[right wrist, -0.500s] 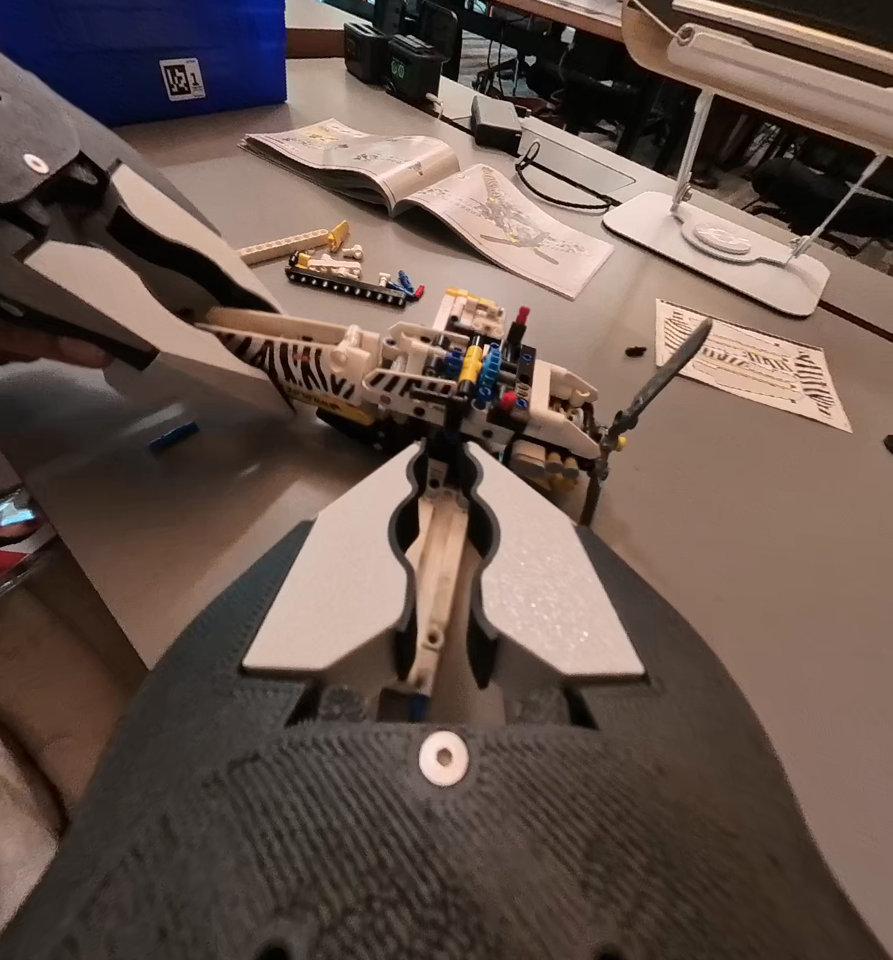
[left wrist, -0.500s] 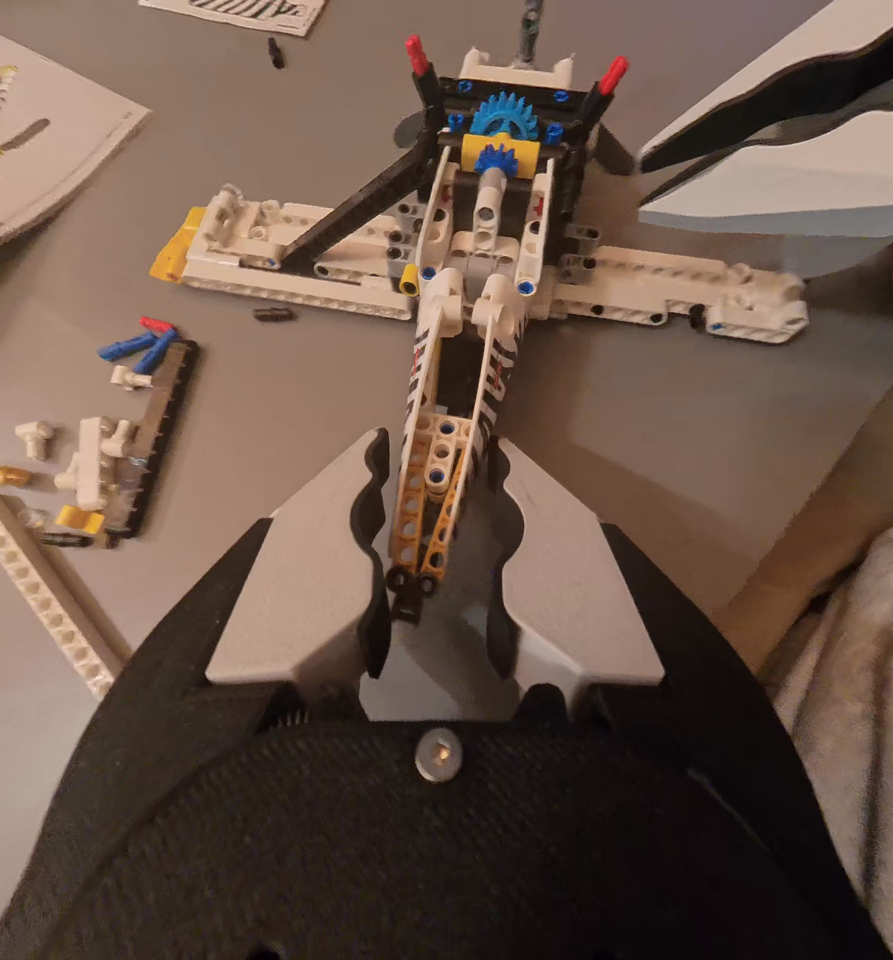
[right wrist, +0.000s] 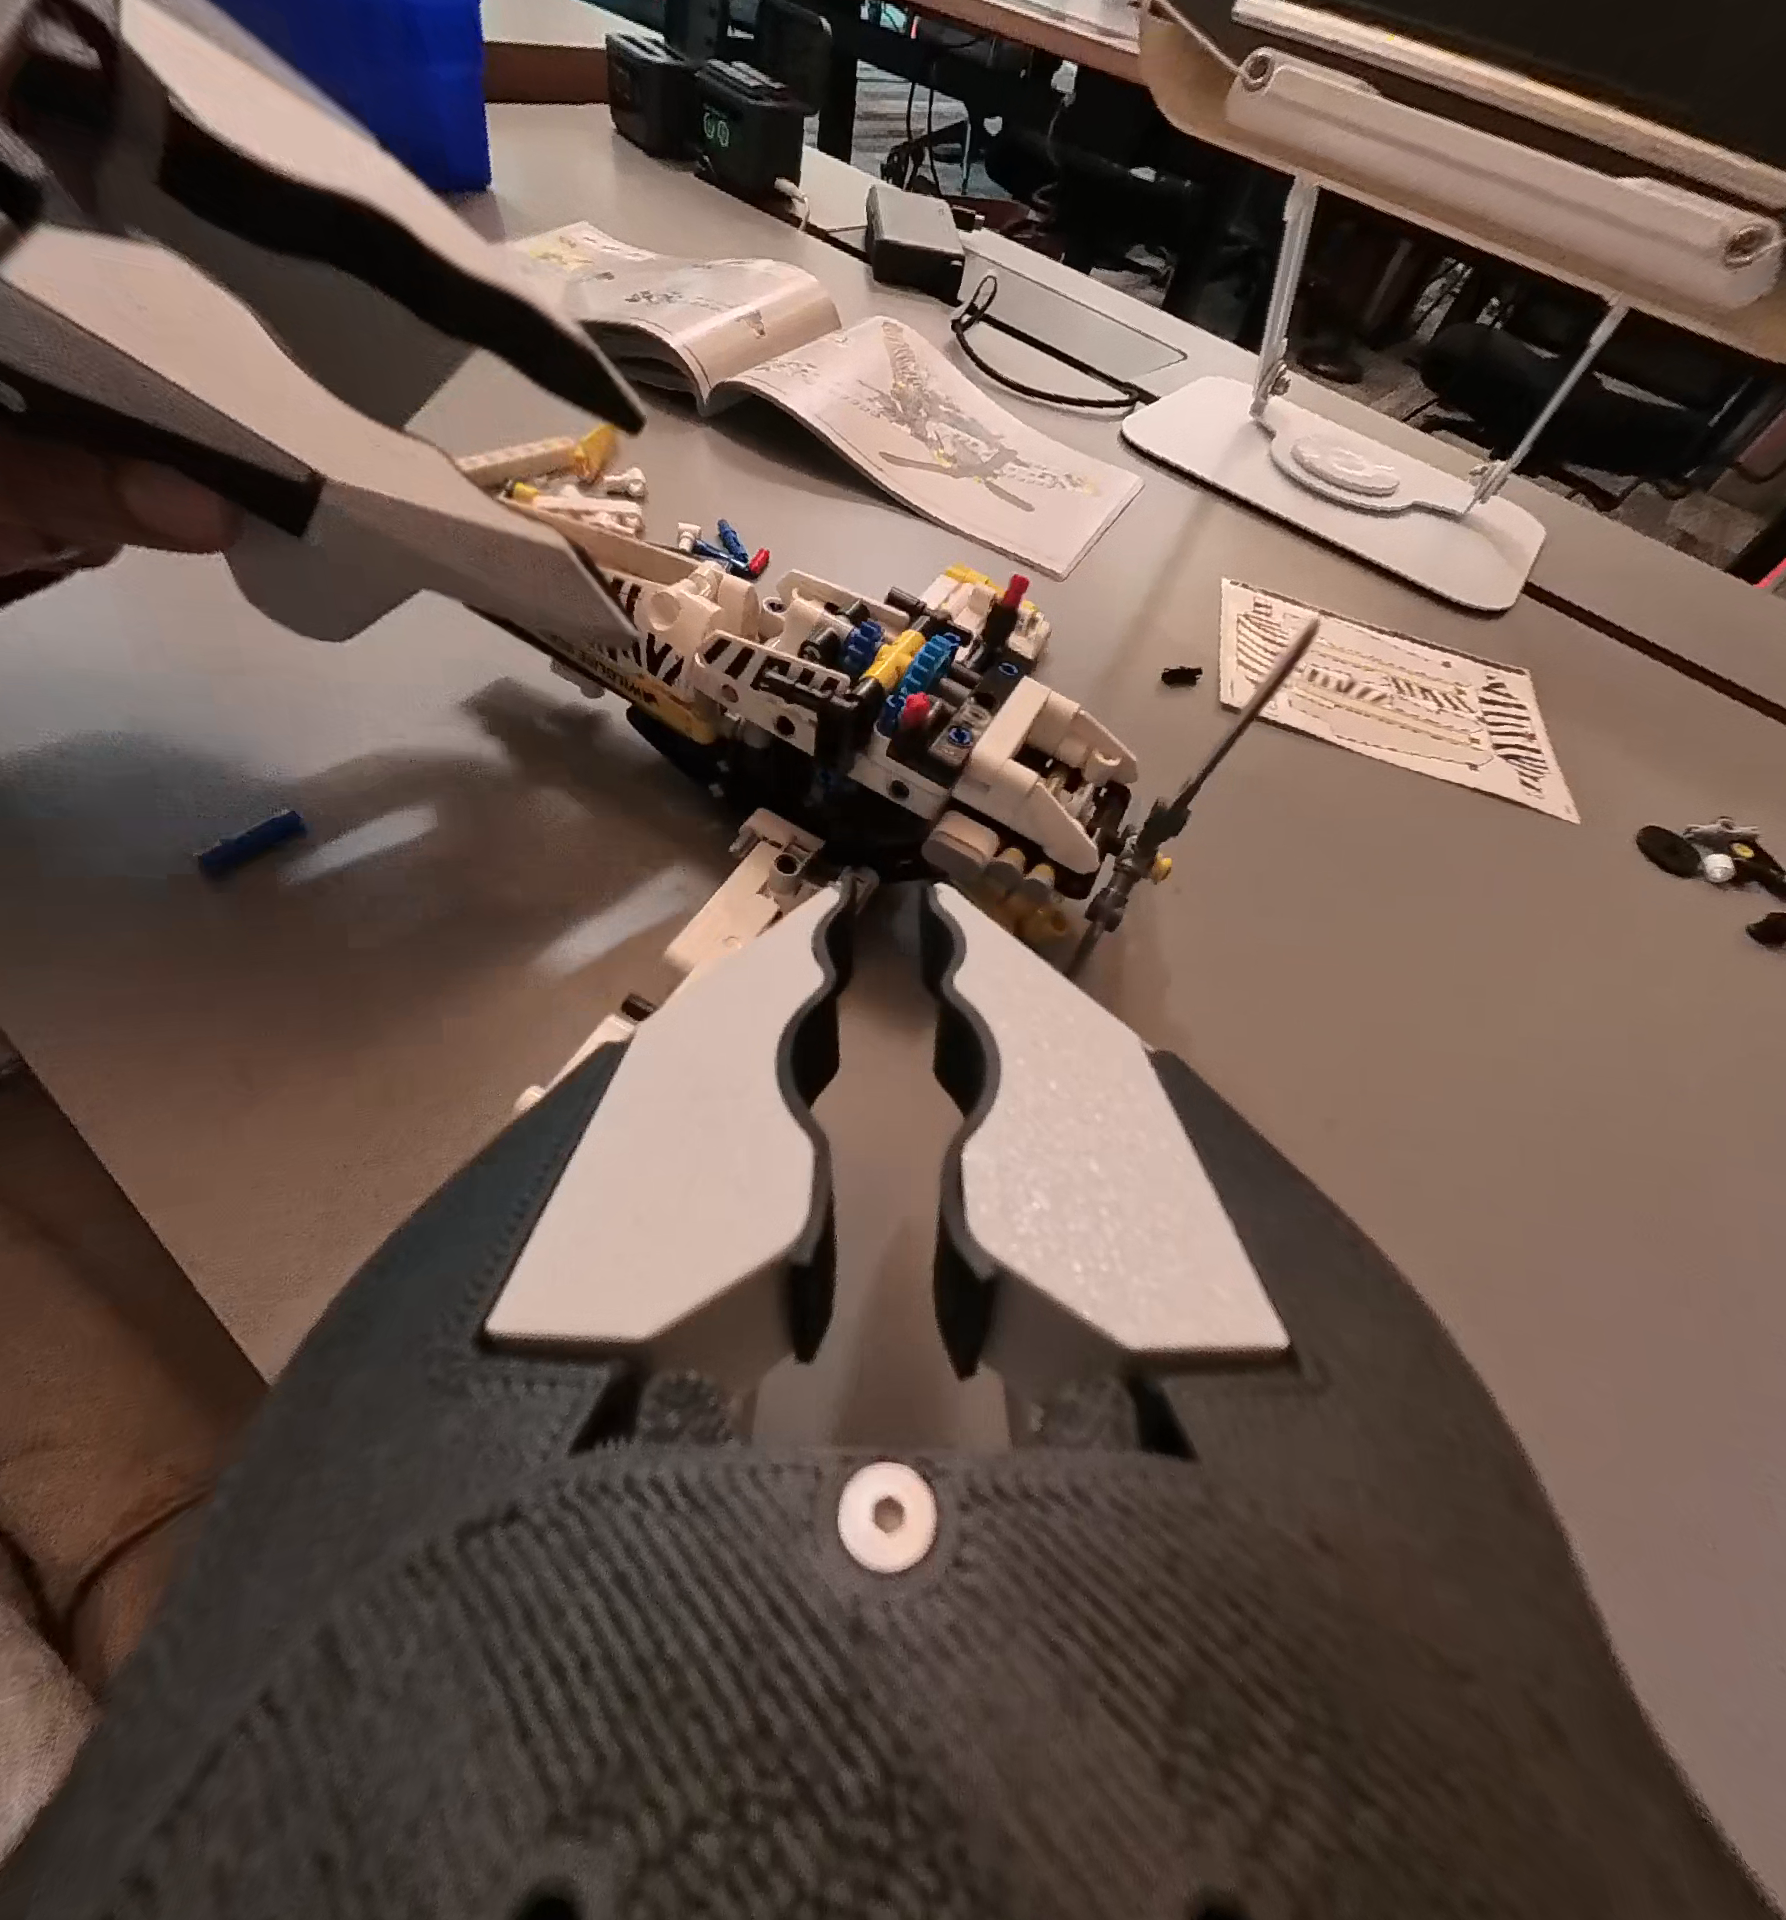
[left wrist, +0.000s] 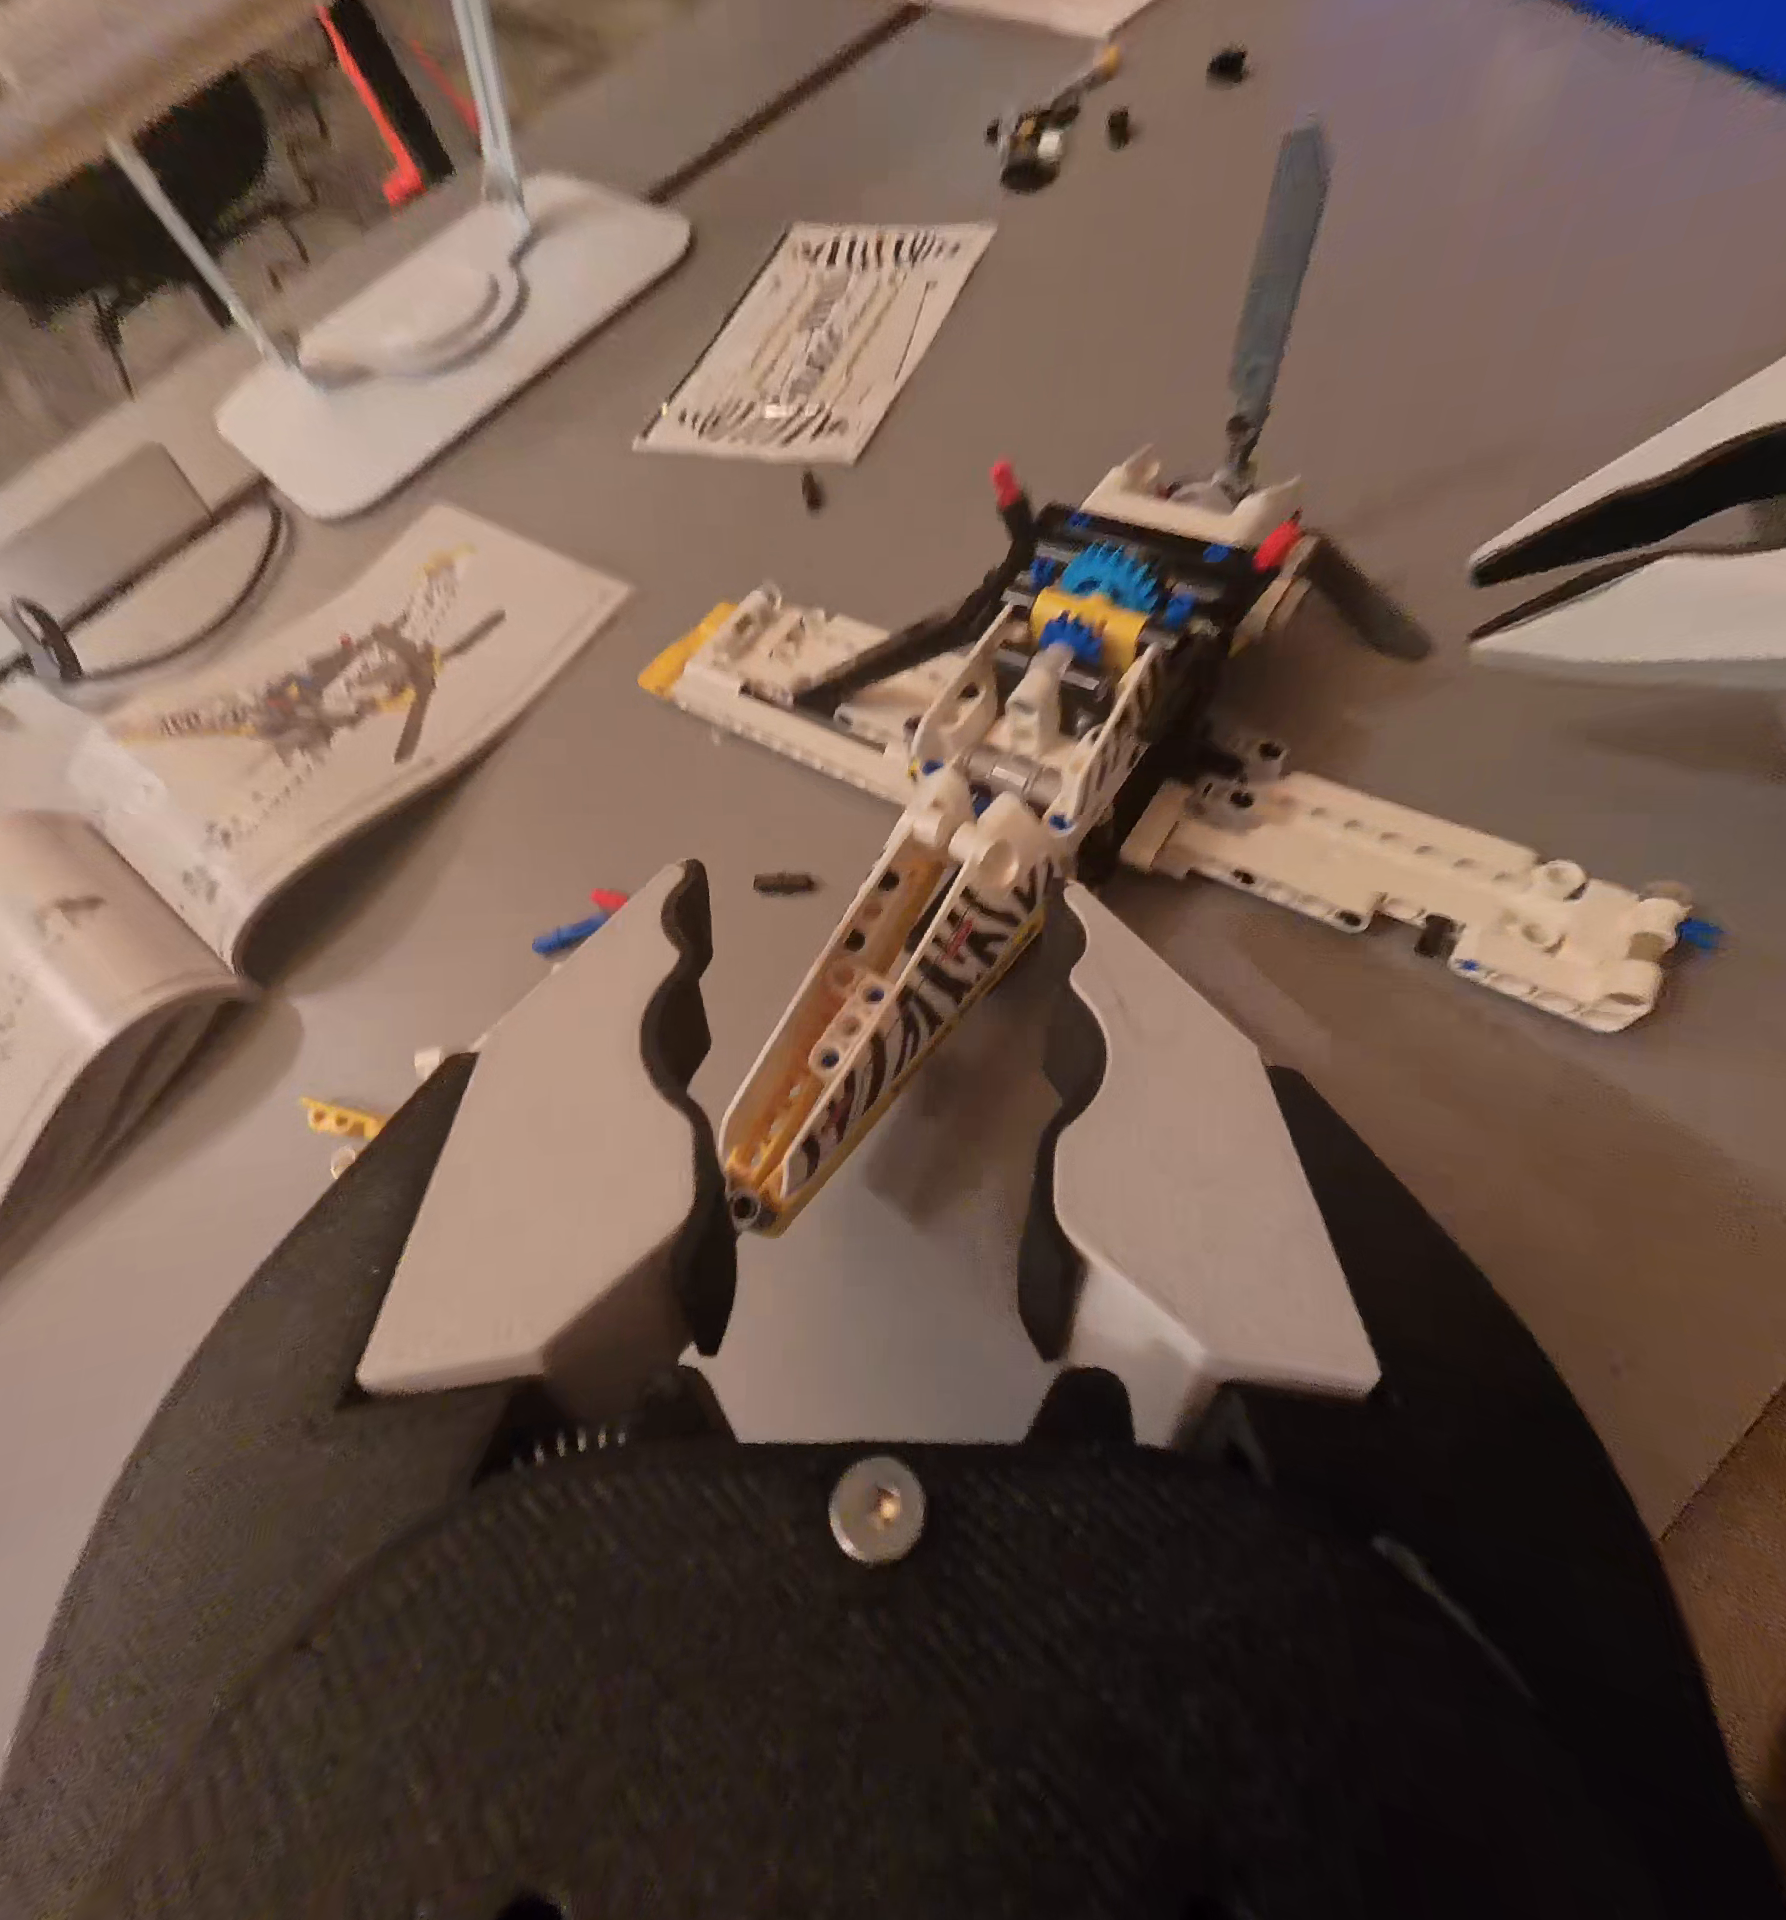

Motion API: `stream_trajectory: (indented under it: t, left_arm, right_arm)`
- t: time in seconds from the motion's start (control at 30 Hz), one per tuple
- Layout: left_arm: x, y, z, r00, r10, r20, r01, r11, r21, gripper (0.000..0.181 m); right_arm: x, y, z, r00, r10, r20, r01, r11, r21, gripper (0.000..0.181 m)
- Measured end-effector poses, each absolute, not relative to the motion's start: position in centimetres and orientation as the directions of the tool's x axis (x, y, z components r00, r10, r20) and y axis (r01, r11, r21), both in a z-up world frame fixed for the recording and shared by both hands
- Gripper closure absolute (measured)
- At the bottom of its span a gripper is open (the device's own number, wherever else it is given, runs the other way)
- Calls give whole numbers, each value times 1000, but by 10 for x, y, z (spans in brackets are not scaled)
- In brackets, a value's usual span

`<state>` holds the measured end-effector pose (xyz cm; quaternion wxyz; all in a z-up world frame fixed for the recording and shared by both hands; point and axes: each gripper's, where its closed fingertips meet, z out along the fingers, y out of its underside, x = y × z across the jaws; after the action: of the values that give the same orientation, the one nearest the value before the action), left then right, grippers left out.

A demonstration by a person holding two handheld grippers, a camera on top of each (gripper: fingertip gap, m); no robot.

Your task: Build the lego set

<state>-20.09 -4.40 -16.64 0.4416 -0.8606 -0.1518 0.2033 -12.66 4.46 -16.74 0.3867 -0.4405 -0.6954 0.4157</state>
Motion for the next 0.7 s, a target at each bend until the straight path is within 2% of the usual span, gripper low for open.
stream_trajectory:
  t: [0.17, 0.33, 0.4, 0.57, 0.7]
  left_arm:
    - [-192, -18, -167, 897, 342, -282, -18, -607, -794, 106]
    - [-194, 3, -176, 896, 259, -360, -102, -669, -736, 104]
    - [-198, 5, -177, 890, 256, -378, -109, -684, -721, 108]
    - [-192, 9, -179, 919, 201, -339, -115, -687, -718, 135]
    - [-191, 10, -179, 928, 200, -314, -101, -677, -729, 138]
  right_arm:
    - [-128, 42, -171, -316, 919, 235, 286, 329, -900, 171]
    - [-127, 41, -168, -319, 915, 249, 264, 338, -903, 171]
    - [-126, 41, -167, -321, 915, 245, 257, 333, -907, 172]
    - [-126, 40, -167, -329, 916, 228, 258, 319, -912, 171]
    - [-126, 40, -167, -334, 916, 223, 260, 317, -912, 170]
